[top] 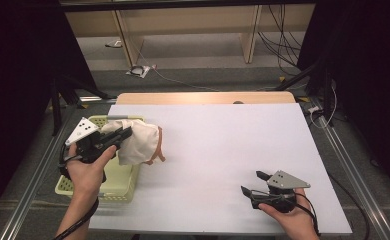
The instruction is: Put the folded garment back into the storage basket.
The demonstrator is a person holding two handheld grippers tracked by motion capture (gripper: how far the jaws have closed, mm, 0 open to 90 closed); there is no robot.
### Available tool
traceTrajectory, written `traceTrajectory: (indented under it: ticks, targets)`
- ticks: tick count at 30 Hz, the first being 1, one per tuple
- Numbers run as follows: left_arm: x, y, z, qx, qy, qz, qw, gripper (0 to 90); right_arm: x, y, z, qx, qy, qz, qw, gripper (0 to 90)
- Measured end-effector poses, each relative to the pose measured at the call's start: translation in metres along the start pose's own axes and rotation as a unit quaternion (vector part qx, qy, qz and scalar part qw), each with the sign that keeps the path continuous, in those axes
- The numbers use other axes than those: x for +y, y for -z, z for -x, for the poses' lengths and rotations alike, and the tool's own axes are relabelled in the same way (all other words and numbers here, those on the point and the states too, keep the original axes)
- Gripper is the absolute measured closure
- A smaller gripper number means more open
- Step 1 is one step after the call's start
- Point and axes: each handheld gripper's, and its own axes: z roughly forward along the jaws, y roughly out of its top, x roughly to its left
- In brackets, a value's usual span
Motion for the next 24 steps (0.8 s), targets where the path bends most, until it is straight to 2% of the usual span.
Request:
traceTrajectory:
  ticks: [24]
  targets:
    - [0.004,0.01,-0.014,0.012,0.011,0.008,0.9998,83.6,0.0,0.0,0.0,0.0,0.0,0.001,1.0,26.3]
